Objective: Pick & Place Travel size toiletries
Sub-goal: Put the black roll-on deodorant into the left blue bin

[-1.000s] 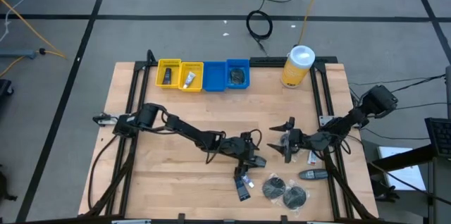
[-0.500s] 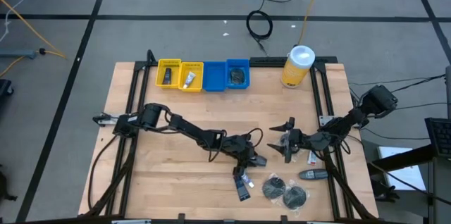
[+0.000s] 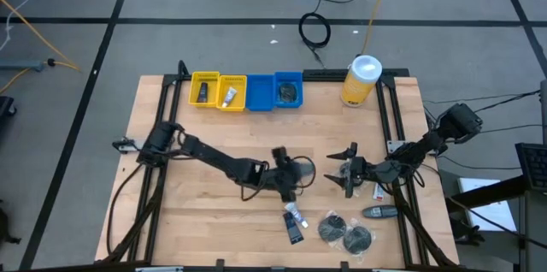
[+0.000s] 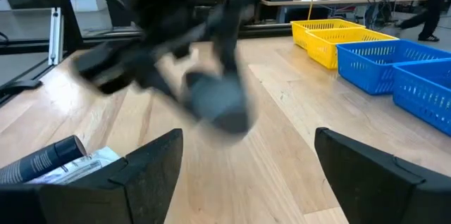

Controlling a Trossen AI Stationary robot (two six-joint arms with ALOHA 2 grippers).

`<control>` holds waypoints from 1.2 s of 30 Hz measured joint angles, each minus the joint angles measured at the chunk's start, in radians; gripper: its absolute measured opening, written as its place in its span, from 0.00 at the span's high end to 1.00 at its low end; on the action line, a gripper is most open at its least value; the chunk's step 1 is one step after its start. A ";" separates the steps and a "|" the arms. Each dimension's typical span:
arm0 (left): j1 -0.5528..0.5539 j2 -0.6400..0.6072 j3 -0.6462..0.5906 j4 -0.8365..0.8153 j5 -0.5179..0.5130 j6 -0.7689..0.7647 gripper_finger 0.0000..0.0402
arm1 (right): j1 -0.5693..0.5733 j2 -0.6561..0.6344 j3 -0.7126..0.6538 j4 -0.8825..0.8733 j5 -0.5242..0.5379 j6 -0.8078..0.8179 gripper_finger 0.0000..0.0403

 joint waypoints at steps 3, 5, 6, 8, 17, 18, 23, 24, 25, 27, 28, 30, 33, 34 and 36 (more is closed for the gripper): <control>0.006 -0.045 0.000 -0.113 -0.202 -0.100 0.48 | 0.000 0.000 0.000 -0.003 0.000 0.001 0.22; 0.019 -0.062 0.000 -0.198 -0.290 -0.182 0.50 | 0.000 0.000 0.000 -0.001 0.000 0.001 0.22; 0.027 -0.065 -0.001 -0.237 -0.318 -0.219 0.51 | 0.000 0.000 0.000 -0.001 0.000 0.005 0.22; 0.050 -0.069 0.000 -0.294 -0.358 -0.289 0.52 | 0.000 0.000 0.000 -0.004 0.000 0.007 0.22; 0.221 -0.073 -0.016 -0.474 -0.380 -0.436 0.43 | 0.000 0.000 0.000 -0.004 0.000 0.008 0.22; 0.245 -0.076 -0.016 -0.471 -0.380 -0.434 0.44 | 0.000 0.000 0.000 -0.004 0.000 0.008 0.22; 0.368 -0.088 -0.016 -0.462 -0.321 -0.407 0.50 | 0.000 0.000 0.000 -0.005 -0.003 0.014 0.22; 0.393 -0.090 -0.016 -0.448 -0.298 -0.398 0.51 | 0.000 0.000 0.000 -0.005 -0.003 0.014 0.22; 0.417 -0.094 -0.015 -0.441 -0.271 -0.391 0.51 | 0.000 0.000 0.000 -0.005 -0.003 0.014 0.22; 0.464 -0.100 -0.015 -0.437 -0.221 -0.375 0.49 | 0.000 0.000 0.000 -0.006 -0.003 0.015 0.22; 0.487 -0.101 -0.015 -0.420 -0.199 -0.370 0.47 | 0.000 0.000 0.000 -0.007 -0.003 0.015 0.22; 0.538 -0.106 -0.015 -0.408 -0.145 -0.363 0.43 | 0.000 0.000 0.000 -0.006 -0.003 0.015 0.22; 0.610 -0.109 -0.015 -0.359 -0.080 -0.347 0.41 | 0.000 0.000 0.000 -0.006 -0.003 0.015 0.22; 0.631 -0.109 -0.015 -0.341 -0.057 -0.344 0.40 | 0.000 0.000 0.000 -0.005 -0.003 0.015 0.22; 0.666 -0.109 -0.015 -0.314 0.008 -0.345 0.41 | 0.000 0.000 0.000 -0.006 -0.003 0.015 0.22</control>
